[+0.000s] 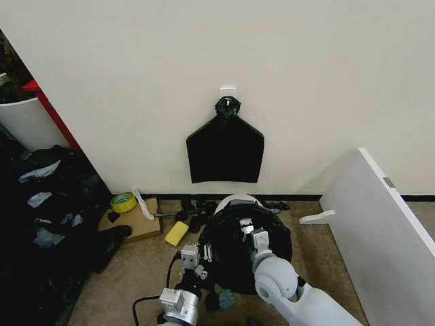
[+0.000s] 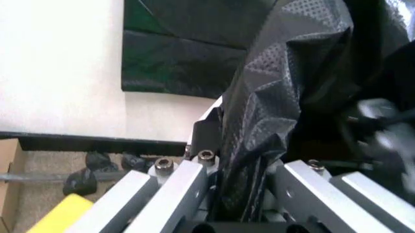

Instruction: Place the garbage bag over the trash bin.

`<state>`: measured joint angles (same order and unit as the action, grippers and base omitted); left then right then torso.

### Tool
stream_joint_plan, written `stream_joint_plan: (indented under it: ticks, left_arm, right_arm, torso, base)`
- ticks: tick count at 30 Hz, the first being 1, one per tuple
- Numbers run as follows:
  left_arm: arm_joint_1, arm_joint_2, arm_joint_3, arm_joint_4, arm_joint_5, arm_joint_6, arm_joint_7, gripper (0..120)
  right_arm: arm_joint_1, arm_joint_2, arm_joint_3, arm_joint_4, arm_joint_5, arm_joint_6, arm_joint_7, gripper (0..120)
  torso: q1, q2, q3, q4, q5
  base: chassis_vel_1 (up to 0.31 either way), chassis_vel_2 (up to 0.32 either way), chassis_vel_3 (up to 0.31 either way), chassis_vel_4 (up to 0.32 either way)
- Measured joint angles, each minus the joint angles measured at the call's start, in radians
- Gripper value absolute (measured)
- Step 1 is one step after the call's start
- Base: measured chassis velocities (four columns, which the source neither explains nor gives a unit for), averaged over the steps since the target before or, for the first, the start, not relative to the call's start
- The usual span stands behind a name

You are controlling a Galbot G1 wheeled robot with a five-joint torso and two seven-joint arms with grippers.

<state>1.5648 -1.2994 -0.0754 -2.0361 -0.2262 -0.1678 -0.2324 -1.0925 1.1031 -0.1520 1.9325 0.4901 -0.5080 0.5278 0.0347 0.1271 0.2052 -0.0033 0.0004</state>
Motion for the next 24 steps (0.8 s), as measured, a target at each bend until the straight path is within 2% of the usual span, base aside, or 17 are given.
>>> stream_joint_plan:
  ticks: [2,7,9,10,13,14,15,16,22,24]
  left_arm:
    - [-0.006,-0.001,-0.006,0.005,-0.007,0.000,0.005,1]
    - [-0.031,-0.010,-0.022,0.032,-0.042,-0.004,0.025,1]
    - [-0.038,-0.016,-0.031,0.042,-0.059,-0.005,0.030,1]
    - [-0.038,-0.016,-0.031,0.042,-0.059,-0.005,0.030,1]
    - [-0.065,-0.029,-0.061,0.064,-0.134,-0.001,0.040,1]
    - [-0.065,-0.029,-0.061,0.064,-0.134,-0.001,0.040,1]
    - [-0.089,-0.034,-0.084,0.075,-0.206,0.015,0.051,1]
    - [-0.103,-0.036,-0.096,0.083,-0.254,0.030,0.058,1]
    - [-0.156,-0.037,-0.117,0.107,-0.471,0.117,0.070,1]
    - [-0.167,-0.037,-0.120,0.112,-0.513,0.143,0.069,1]
  right_arm:
    - [-0.008,-0.005,-0.001,0.012,-0.027,0.034,-0.020,0]
    - [-0.046,-0.016,-0.031,0.036,-0.165,0.319,-0.248,0]
    - [-0.052,-0.016,-0.047,0.024,-0.214,0.399,-0.314,0]
    - [-0.052,-0.016,-0.047,0.024,-0.214,0.399,-0.314,0]
    - [-0.072,-0.022,-0.061,0.013,-0.318,0.513,-0.396,13]
    - [-0.072,-0.022,-0.061,0.013,-0.318,0.513,-0.396,13]
    - [-0.088,-0.031,-0.056,0.014,-0.394,0.573,-0.433,22]
    - [-0.099,-0.037,-0.046,0.017,-0.437,0.598,-0.448,25]
    - [-0.187,-0.070,0.028,0.077,-0.613,0.633,-0.439,45]
    - [-0.218,-0.084,0.054,0.102,-0.654,0.637,-0.423,52]
  torso:
    - [0.000,0.000,0.000,0.0000,0.0000]
    - [0.000,0.000,0.000,0.0000,0.0000]
    - [0.000,0.000,0.000,0.0002,0.0000]
    - [0.000,0.000,0.000,0.0002,0.0000]
    - [0.000,0.000,0.000,0.0001,0.0001]
    - [0.000,0.000,0.000,0.0001,0.0001]
    - [0.000,0.000,0.000,0.0001,0.0002]
    - [0.000,0.000,0.000,0.0000,0.0002]
    - [0.000,0.000,0.000,-0.0002,0.0003]
    - [0.000,0.000,0.000,-0.0002,0.0003]
  base:
    - [0.000,0.000,0.000,0.000]
    - [0.000,0.000,0.000,0.000]
    - [0.000,0.000,0.000,0.000]
    - [0.000,0.000,0.000,0.000]
    - [0.000,0.000,0.000,0.000]
    - [0.000,0.000,0.000,0.000]
    - [0.000,0.000,0.000,0.000]
    - [0.000,0.000,0.000,0.000]
    - [0.000,0.000,0.000,0.000]
    - [0.000,0.000,0.000,0.000]
